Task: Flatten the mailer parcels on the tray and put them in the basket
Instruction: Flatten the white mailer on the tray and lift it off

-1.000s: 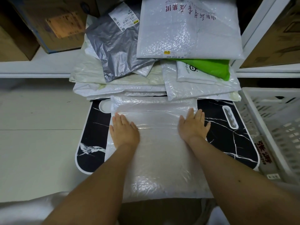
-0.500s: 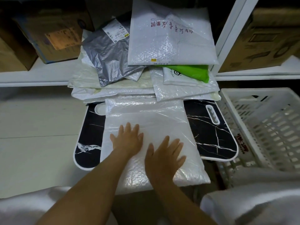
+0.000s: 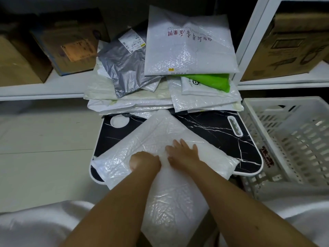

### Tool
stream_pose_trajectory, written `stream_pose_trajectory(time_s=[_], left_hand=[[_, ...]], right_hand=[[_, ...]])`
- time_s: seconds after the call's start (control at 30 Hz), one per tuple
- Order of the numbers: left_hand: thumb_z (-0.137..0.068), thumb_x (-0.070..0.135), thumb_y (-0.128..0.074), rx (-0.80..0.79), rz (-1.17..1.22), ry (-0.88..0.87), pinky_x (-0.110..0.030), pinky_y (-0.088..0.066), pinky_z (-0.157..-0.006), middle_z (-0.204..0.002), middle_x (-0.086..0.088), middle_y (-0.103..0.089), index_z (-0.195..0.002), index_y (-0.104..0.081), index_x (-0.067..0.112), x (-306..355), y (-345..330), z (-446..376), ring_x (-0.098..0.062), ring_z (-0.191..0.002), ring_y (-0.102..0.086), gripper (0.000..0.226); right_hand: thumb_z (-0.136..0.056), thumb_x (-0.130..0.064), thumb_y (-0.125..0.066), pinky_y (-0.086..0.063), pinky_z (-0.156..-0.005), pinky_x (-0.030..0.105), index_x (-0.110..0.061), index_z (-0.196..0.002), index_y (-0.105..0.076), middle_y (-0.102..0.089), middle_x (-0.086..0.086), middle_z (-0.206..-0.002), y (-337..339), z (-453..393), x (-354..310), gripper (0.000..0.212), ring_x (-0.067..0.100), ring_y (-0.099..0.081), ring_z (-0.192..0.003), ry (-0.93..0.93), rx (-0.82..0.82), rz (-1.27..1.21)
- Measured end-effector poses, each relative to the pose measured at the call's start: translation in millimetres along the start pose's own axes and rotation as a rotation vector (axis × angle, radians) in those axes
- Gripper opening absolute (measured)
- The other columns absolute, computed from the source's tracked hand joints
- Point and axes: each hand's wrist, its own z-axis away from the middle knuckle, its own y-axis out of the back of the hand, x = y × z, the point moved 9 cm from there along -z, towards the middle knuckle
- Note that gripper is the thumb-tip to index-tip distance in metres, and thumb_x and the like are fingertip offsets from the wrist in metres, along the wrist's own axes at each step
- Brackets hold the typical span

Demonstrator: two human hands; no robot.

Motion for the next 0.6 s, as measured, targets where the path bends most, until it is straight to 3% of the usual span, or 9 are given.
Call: stream_pose_trajectory(time_s=[0.07,0.13,0.2,0.27,0.33,0.43,0.47,0.53,0.6], left_hand=[[-0.098,0.052,-0.019,-0.004,0.001,-0.004,-0.031,-0.036,-0.073,-0.129,-0.002,-0.057,-0.132,-0.055,0.022,-4.0,0.9,-4.1,-0.022,-0.116,-0.054,0.058],[-0.100,0.046,-0.016,0.002,0.032,-0.002,-0.033,-0.039,-0.084,-0.134,-0.006,-0.053,-0.134,-0.053,0.017,-6.6,4.7,-4.1,-0.025,-0.122,-0.051,0.058],[-0.102,0.039,-0.016,-0.002,0.019,-0.022,-0.036,-0.038,-0.096,-0.137,-0.007,-0.051,-0.135,-0.051,0.015,-5.7,11.0,-0.4,-0.027,-0.126,-0.048,0.054],[-0.100,0.035,-0.025,-0.038,0.002,-0.055,-0.038,-0.037,-0.100,-0.138,-0.005,-0.051,-0.136,-0.050,0.020,-1.1,17.0,3.3,-0.027,-0.126,-0.048,0.046],[-0.096,0.027,-0.034,-0.007,0.032,-0.048,-0.034,-0.040,-0.094,-0.130,-0.003,-0.056,-0.129,-0.057,0.020,3.9,24.5,-0.2,-0.025,-0.119,-0.053,0.041],[-0.093,0.020,-0.040,0.288,0.120,-0.070,-0.030,-0.043,-0.081,-0.109,-0.003,-0.063,-0.112,-0.064,0.015,12.3,47.9,0.8,-0.022,-0.103,-0.058,0.031],[-0.093,0.025,-0.041,0.422,0.104,-0.111,-0.034,-0.042,-0.085,-0.111,-0.004,-0.060,-0.115,-0.060,0.016,13.5,56.6,3.9,-0.023,-0.106,-0.055,0.031],[-0.093,0.049,-0.035,0.501,0.013,-0.169,-0.053,-0.027,-0.104,-0.138,-0.011,-0.039,-0.134,-0.037,0.026,9.1,51.5,-0.9,-0.032,-0.132,-0.032,0.048],[-0.088,0.070,-0.018,0.411,0.006,-0.168,-0.070,-0.005,-0.106,-0.159,-0.007,0.003,-0.148,-0.002,0.039,-3.3,30.4,-18.3,-0.040,-0.144,0.009,0.069]], right_hand=[[-0.093,-0.028,-0.043,0.000,-0.112,0.062,-0.031,-0.149,-0.022,-0.003,0.007,-0.162,20.1,2.5,15.6,0.060,0.028,0.006,-0.148,-0.153,0.202,-0.056],[-0.089,-0.032,-0.051,-0.006,-0.113,0.060,-0.026,-0.148,-0.023,-0.011,0.012,-0.160,33.4,26.8,44.2,0.066,0.030,-0.001,-0.148,-0.455,0.448,-0.197],[-0.088,-0.039,-0.054,-0.011,-0.113,0.060,-0.025,-0.147,-0.023,-0.014,0.013,-0.159,20.6,44.0,63.9,0.068,0.031,-0.005,-0.147,-0.640,0.468,-0.318],[-0.093,-0.041,-0.048,-0.009,-0.114,0.062,-0.027,-0.147,-0.023,-0.014,0.010,-0.159,4.0,42.7,66.7,0.061,0.029,-0.005,-0.148,-0.620,0.386,-0.297],[-0.099,-0.040,-0.036,-0.005,-0.115,0.060,-0.028,-0.150,-0.021,-0.010,0.007,-0.161,-2.2,28.0,58.3,0.054,0.026,-0.003,-0.149,-0.463,0.328,-0.218],[-0.103,-0.037,-0.028,-0.006,-0.117,0.056,-0.027,-0.151,-0.019,-0.007,0.005,-0.162,0.4,2.6,43.0,0.050,0.024,-0.002,-0.149,-0.207,0.285,-0.148],[-0.103,-0.036,-0.027,-0.006,-0.118,0.056,-0.027,-0.151,-0.018,-0.006,0.005,-0.162,4.3,-1.1,42.7,0.050,0.024,-0.001,-0.149,-0.186,0.284,-0.139],[-0.103,-0.038,-0.027,-0.004,-0.117,0.057,-0.026,-0.153,-0.012,-0.001,0.008,-0.162,12.2,2.0,50.5,0.053,0.027,0.005,-0.149,-0.291,0.355,-0.143],[-0.101,-0.044,-0.029,-0.004,-0.115,0.060,-0.024,-0.154,-0.008,0.002,0.012,-0.162,12.0,25.6,55.2,0.061,0.030,0.007,-0.148,-0.493,0.475,-0.236]])
